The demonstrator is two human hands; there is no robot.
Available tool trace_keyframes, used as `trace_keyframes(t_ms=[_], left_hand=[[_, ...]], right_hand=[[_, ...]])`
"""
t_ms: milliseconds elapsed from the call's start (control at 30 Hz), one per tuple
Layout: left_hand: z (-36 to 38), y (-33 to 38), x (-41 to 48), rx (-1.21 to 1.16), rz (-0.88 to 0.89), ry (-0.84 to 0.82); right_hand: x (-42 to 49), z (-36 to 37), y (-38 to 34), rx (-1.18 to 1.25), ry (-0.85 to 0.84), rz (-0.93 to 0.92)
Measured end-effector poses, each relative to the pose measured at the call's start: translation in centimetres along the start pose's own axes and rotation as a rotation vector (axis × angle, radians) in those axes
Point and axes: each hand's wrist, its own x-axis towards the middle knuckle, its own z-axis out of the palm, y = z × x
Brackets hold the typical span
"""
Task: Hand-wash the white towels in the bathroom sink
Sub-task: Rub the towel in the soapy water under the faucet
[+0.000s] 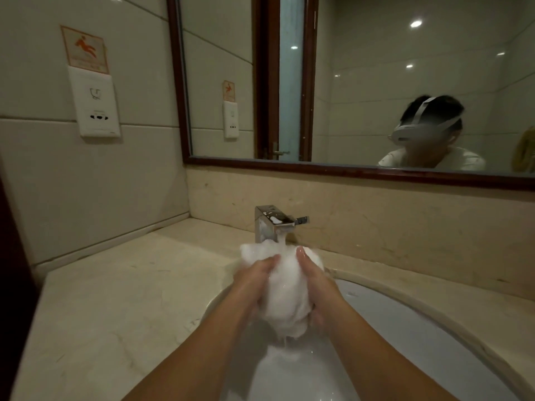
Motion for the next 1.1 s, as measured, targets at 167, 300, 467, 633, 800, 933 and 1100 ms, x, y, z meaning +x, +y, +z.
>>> trace_keyframes(t_ms=[167,300,467,633,800,933,1100], left_hand=[[-0.2,0.1,0.2,-0.17,0.0,-0.164],[0.5,-0.6,0.9,-0.125,0.071,-0.14],[0.6,-0.7,0.3,0.031,0.124,-0.084],[0.8,0.3,-1.0,-0.082,0.085,0.024],[0.5,1.0,-2.1,0.124,0.266,0.032],[1.0,0.5,-2.4,0.243,0.26,-0.083],[1.2,0.1,-2.9,0.491,0.43,-0.054]], right_hand=[[-0.4,-1.0,-1.8,0.003,-0.193,-0.084],[-0.4,-1.2,-2.9,0.06,-0.317,-0.163],[-1.0,-0.3,-1.8,-0.061,-0.199,-0.131],[-2.8,1.1,-2.7,-0.559,0.113,-0.392],[-3.5,2.7,-2.1,-0.654,-0.033,-0.261],[-4.0,3.0,-1.2,-0.618,-0.027,-0.178],[-4.2,2.3,-2.0,-0.535,0.074,-0.085]])
